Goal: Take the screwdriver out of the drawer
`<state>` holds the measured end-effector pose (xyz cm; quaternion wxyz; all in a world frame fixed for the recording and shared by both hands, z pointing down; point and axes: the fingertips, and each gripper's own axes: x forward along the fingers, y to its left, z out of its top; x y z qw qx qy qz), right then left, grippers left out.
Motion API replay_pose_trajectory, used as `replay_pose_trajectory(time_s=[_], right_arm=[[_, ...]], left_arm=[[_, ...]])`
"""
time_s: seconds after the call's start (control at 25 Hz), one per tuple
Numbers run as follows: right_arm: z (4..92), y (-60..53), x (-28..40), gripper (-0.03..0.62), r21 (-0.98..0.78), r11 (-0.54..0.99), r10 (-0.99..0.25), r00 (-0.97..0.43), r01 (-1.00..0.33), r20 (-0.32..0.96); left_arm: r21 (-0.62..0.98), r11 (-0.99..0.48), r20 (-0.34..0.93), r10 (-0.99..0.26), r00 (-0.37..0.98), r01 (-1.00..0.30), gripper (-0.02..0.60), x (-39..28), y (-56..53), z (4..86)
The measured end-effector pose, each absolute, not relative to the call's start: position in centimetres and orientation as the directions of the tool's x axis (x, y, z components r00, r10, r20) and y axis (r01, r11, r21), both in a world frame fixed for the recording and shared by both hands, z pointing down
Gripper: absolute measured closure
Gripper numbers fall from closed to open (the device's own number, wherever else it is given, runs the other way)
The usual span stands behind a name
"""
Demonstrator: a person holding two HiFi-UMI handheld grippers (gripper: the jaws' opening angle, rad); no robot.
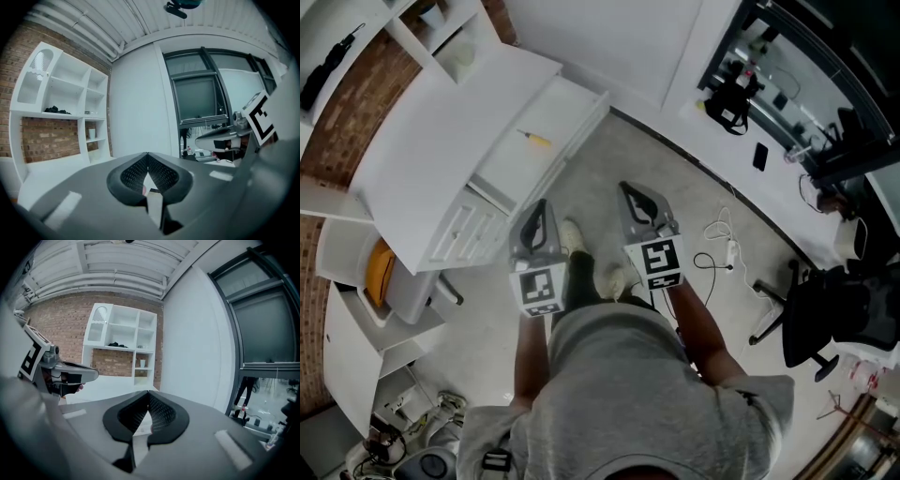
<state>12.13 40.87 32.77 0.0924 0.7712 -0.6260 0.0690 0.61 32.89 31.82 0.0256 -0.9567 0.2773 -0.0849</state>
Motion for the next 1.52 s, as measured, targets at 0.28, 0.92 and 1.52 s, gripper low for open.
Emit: replay_pose_trajectory(time_s=[0.28, 0.92, 1.52], right_arm=[[33.3, 35.7, 14.1, 0.591, 0.066, -0.173, -0.955, 0.184, -0.983, 0.234], [33.5, 18.2, 18.8, 0.591, 0.064, -0.129, -0.949, 0.142, -0.99, 0.281], [39.2, 5.2, 15.7, 0.591, 0.067, 0.036, -0.906, -0.004, -0.997, 0.423]], left_arm=[[-0.09, -0.838, 0.153, -0.546, 0.824, -0.538, 0.569, 2.8, 27.9, 32.5], [-0.044, -0.829, 0.201, -0.554, 0.808, -0.558, 0.569, 6.9, 11.8, 33.8], [0.058, -0.772, 0.296, -0.592, 0.75, -0.633, 0.569, 4.8, 2.1, 39.0]])
